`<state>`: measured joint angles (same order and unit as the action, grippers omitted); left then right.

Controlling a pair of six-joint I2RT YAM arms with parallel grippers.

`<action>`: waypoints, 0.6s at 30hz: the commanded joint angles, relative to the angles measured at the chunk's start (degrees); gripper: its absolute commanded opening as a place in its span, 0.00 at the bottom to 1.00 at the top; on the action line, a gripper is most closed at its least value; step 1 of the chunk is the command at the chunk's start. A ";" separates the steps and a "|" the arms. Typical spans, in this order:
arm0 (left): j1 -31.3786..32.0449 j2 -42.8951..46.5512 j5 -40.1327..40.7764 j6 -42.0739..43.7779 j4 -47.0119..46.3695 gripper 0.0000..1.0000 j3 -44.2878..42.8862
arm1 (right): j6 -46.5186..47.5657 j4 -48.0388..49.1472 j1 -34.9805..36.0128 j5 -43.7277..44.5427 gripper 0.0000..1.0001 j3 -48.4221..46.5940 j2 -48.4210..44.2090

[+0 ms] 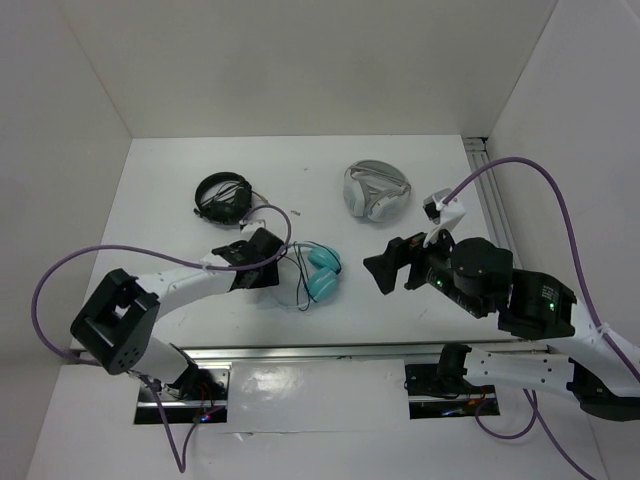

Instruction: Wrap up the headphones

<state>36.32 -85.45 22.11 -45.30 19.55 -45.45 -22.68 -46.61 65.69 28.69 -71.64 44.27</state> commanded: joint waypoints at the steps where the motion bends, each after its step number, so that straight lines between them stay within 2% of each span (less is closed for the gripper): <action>1: -0.28 5.63 -0.05 -0.67 1.36 0.68 0.01 | -1.14 1.96 -0.12 -3.19 0.99 -2.10 0.90; 2: -0.28 7.99 -0.05 -0.67 2.15 0.69 -0.68 | -1.66 1.00 -0.12 -3.81 0.99 -2.10 1.69; 4: -0.28 10.99 -0.05 -0.67 5.30 0.88 -1.91 | -2.28 -0.49 -0.12 -3.29 0.99 -3.77 2.92; 7: 0.86 17.67 1.44 -1.28 9.52 1.00 -4.29 | -2.81 -2.42 -0.12 -1.79 0.99 -4.30 4.24; 12: 4.28 29.27 4.08 -1.90 24.09 1.00 -9.65 | -4.99 -9.26 -0.12 4.42 0.99 -12.11 4.77; 15: 5.70 37.70 1.46 4.05 28.94 1.00 -15.34 | -7.20 -15.69 -0.12 7.95 0.99 -17.82 5.39; 18: 5.70 44.57 0.74 5.65 34.75 1.00 -20.19 | -8.35 -21.23 -0.12 8.58 0.99 -21.26 5.22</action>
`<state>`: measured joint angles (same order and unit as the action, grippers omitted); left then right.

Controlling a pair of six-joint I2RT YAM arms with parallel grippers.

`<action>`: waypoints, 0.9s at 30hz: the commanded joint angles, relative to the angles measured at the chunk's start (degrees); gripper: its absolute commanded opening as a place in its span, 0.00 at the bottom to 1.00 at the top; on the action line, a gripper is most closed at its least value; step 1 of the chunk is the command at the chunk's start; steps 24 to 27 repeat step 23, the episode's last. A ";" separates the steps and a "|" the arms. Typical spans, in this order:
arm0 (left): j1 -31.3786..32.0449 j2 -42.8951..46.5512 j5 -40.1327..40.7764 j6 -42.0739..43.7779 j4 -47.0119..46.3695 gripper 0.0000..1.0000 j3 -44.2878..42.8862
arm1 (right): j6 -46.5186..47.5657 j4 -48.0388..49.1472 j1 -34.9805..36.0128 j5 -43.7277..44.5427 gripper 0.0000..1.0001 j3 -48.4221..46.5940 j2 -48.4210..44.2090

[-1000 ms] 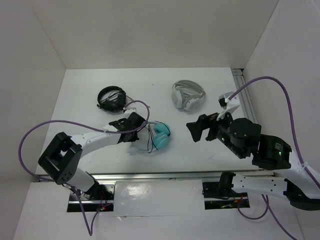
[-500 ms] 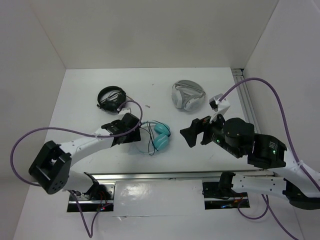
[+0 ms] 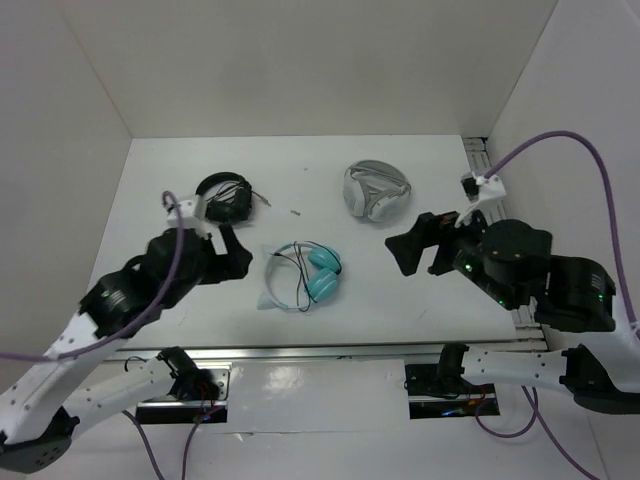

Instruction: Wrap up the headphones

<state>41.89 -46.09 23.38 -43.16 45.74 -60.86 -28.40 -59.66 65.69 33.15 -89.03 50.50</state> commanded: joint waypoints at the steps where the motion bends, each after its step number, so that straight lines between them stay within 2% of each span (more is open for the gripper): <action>1: 0.12 6.61 0.43 3.52 13.28 1.00 -8.53 | -2.62 -9.15 -0.12 4.12 0.99 -4.39 -1.54; 7: 0.12 14.35 4.22 3.69 23.95 1.00 -21.90 | -2.62 -14.43 -3.19 4.12 0.99 -6.67 -7.25; 11: 0.12 16.29 4.22 3.69 27.56 1.00 -25.97 | -0.25 -15.22 -6.89 2.10 0.99 -7.73 -11.29; 16: 0.12 18.57 5.36 3.17 32.13 1.00 -25.45 | 0.45 -15.22 -7.68 0.78 0.99 -7.73 -15.16; 27: 0.12 19.72 5.89 4.22 32.14 1.00 -24.31 | -0.16 -15.22 -7.68 1.39 0.99 -5.72 -16.49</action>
